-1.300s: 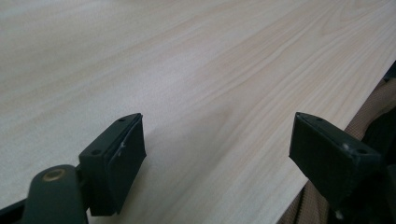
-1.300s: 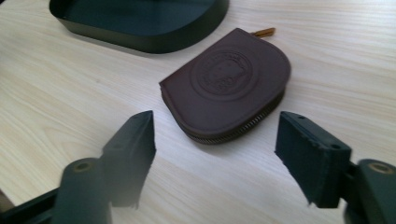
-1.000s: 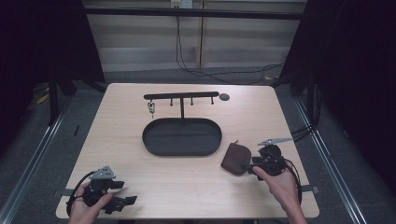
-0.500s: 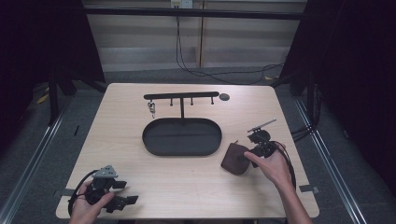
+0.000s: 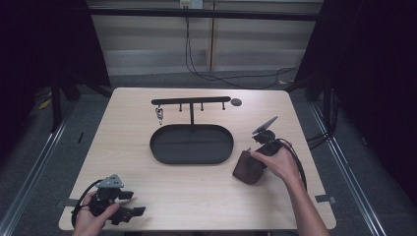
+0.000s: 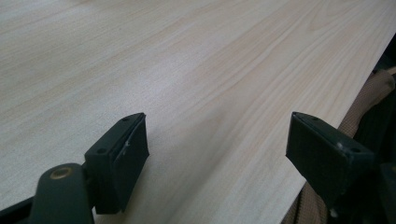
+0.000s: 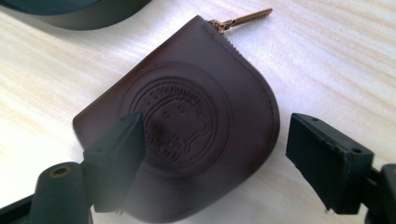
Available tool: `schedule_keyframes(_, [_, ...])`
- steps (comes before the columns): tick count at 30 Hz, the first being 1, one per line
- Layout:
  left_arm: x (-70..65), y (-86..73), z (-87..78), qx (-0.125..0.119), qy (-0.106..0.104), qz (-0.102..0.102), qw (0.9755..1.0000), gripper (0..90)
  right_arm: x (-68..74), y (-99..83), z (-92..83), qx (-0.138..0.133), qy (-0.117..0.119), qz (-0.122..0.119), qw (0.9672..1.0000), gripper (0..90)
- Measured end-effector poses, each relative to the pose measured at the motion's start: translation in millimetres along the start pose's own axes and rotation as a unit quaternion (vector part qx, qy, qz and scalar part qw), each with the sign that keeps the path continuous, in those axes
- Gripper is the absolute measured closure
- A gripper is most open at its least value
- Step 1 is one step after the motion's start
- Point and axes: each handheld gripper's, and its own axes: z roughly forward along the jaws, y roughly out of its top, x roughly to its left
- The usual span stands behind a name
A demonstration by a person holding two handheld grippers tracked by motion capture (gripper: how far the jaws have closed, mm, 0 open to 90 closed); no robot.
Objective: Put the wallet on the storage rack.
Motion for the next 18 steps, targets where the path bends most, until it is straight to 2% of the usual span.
schedule_keyframes(2, [0.2, -0.3, -0.7, -0.002, -0.002, -0.001, 1.0000, 20.7, -1.3, 3.7, 4.4, 0.009, 0.001, -0.001, 1.0000, 19.6])
schedule_keyframes(5, [0.2, -0.4, -0.9, -0.005, -0.004, -0.003, 1.0000, 20.7, -3.5, 6.5, 10.9, 0.027, 0.001, 0.007, 0.9996, 13.5])
schedule_keyframes(7, [0.3, 0.0, -0.6, -0.002, -0.004, -0.001, 1.0000, 20.7, -7.8, 7.6, 13.8, 0.036, 0.016, 0.016, 0.9991, 13.3])
schedule_keyframes(10, [-0.9, 0.4, 0.3, 0.000, -0.004, 0.000, 1.0000, 20.7, -10.4, 8.6, 15.6, 0.041, 0.026, 0.018, 0.9987, 13.8])
schedule_keyframes(12, [-0.9, 0.4, -0.1, 0.000, -0.005, 0.001, 1.0000, 20.7, -12.4, 8.9, 15.5, 0.044, 0.044, 0.022, 0.9978, 22.5])
schedule_keyframes(14, [-0.4, 0.3, -0.5, -0.001, -0.006, 0.000, 1.0000, 20.7, -14.1, 8.9, 15.1, 0.046, 0.060, 0.027, 0.9967, 24.5])
schedule_keyframes(18, [0.1, -0.6, -0.9, -0.005, -0.006, -0.005, 1.0000, 20.7, -13.2, 9.3, 13.5, 0.049, 0.057, 0.035, 0.9965, 26.8])
